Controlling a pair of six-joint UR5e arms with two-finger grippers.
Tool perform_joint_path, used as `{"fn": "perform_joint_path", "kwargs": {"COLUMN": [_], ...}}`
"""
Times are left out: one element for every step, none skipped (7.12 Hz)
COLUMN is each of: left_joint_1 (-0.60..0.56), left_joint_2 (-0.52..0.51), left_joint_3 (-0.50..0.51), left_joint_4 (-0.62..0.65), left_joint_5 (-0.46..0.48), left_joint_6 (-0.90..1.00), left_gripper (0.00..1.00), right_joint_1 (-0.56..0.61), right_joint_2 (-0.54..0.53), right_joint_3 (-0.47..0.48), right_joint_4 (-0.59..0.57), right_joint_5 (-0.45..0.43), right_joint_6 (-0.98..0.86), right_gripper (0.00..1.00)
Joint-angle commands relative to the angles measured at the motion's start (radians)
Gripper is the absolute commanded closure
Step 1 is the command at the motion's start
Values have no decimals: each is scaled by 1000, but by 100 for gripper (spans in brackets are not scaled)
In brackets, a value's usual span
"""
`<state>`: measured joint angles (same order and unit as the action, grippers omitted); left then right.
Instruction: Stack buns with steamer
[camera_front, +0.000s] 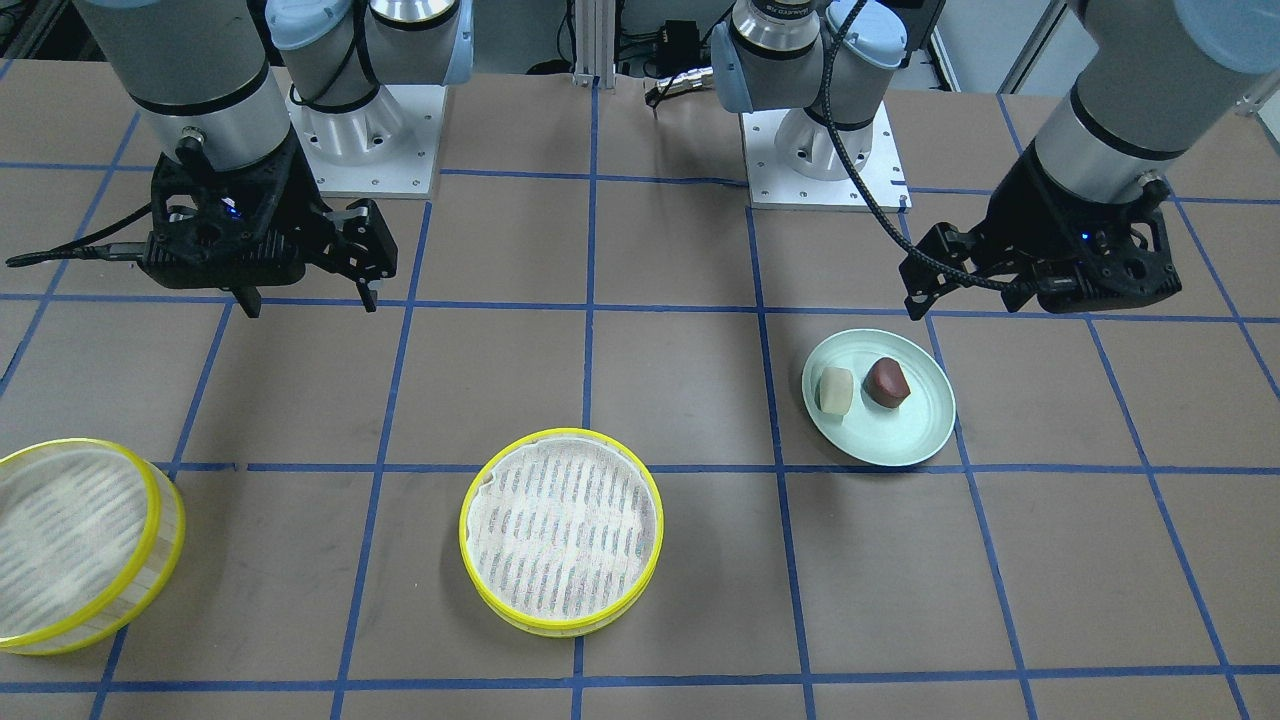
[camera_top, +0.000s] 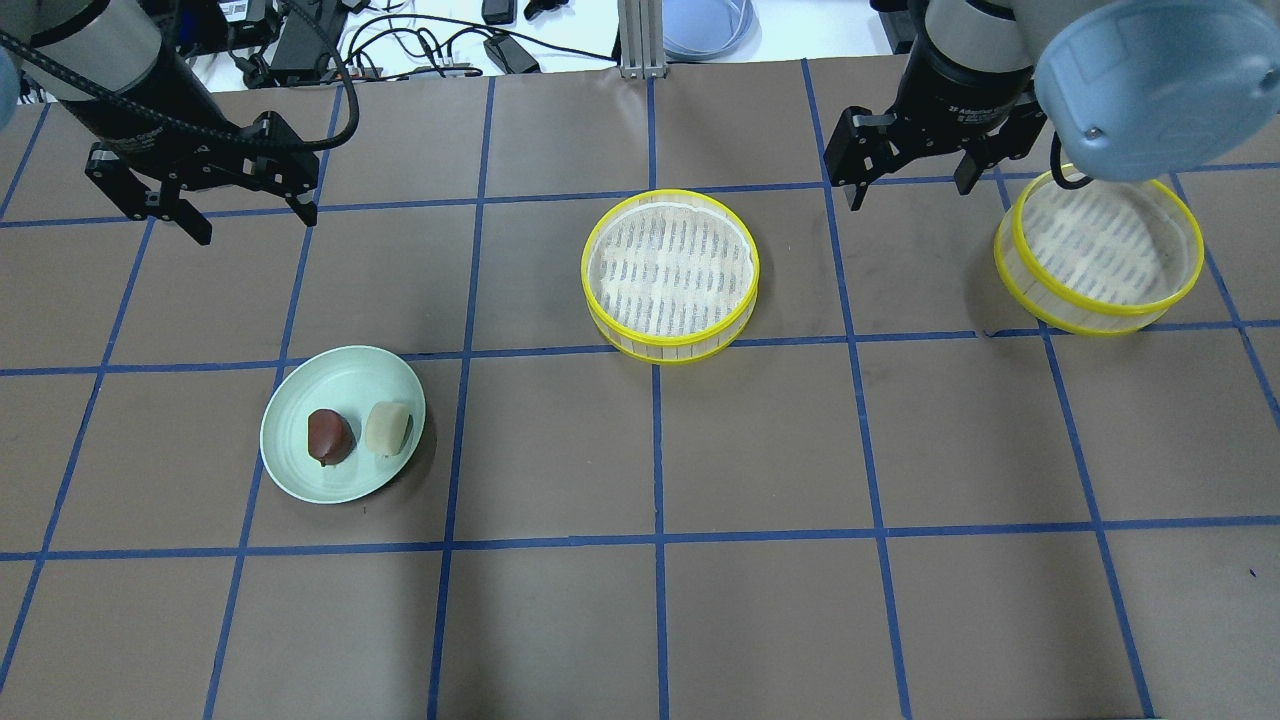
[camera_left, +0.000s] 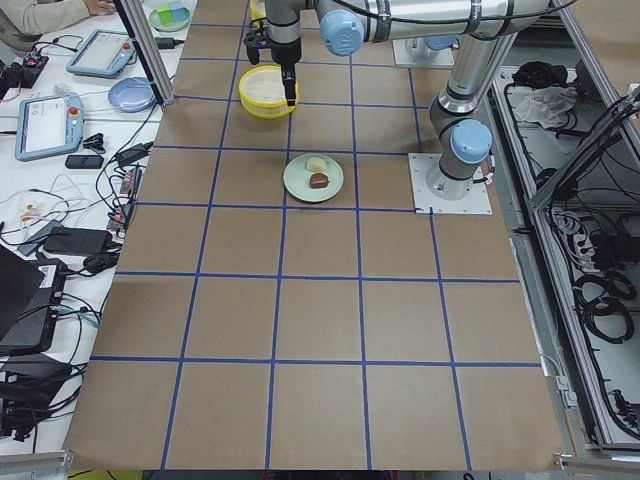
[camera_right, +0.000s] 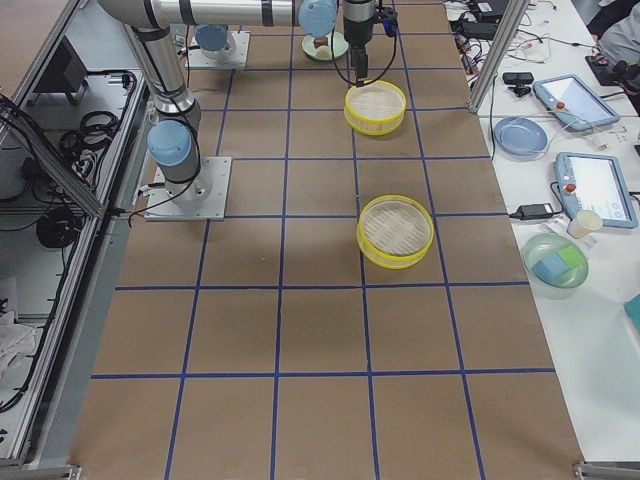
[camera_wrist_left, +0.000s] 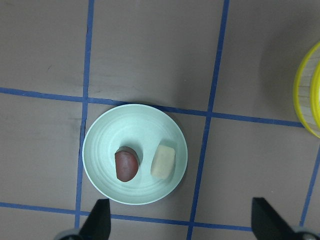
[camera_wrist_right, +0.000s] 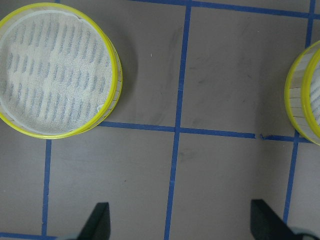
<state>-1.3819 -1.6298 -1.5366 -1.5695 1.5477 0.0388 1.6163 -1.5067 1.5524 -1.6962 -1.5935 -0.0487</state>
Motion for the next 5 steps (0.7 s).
{"fn": "perform_joint_path", "kwargs": {"left_joint_1": [55,57,58,58,58], "left_joint_2": [-12,-19,-48,-95,-141], "left_joint_3": [-37,-77,-121,-153,-157], "left_joint_4": [34,49,165,208,226], "left_joint_5": [0,0,-1,-8,2], "left_joint_6": [1,-3,0,-3,3], "left_gripper": [0,0,0,0,0], "right_joint_1": [1,1,-1,-2,-3], "right_joint_2": [-3,-1,2,0,-1], "right_joint_3": [0,-1,-2,-2,-2], "right_joint_4": [1,-2,-29,-36,-37], "right_joint_5": [4,15,6,1,4], "right_joint_6": [3,9,12,6,10], "right_gripper": [0,0,0,0,0]}}
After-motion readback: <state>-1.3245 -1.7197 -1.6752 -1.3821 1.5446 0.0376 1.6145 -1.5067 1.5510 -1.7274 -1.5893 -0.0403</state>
